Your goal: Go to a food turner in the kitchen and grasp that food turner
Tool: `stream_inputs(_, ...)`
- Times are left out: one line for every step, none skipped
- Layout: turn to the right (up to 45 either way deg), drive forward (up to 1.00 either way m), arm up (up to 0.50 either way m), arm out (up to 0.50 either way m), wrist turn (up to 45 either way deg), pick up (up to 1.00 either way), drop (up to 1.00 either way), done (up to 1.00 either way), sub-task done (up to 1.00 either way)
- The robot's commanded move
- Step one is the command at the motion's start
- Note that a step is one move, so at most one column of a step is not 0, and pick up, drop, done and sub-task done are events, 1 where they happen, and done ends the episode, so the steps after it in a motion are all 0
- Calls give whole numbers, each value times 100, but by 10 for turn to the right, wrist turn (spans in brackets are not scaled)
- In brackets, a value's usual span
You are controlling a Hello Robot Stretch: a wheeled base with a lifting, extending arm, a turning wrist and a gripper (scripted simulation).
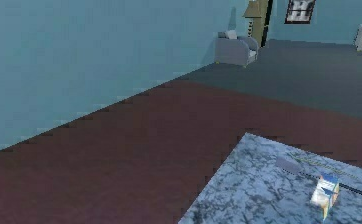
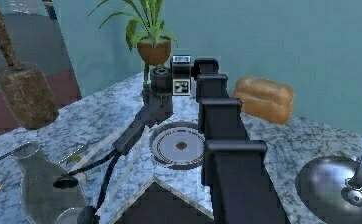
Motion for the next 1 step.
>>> stream_inputs(0, 0, 0, 0, 450, 0, 0, 0, 0)
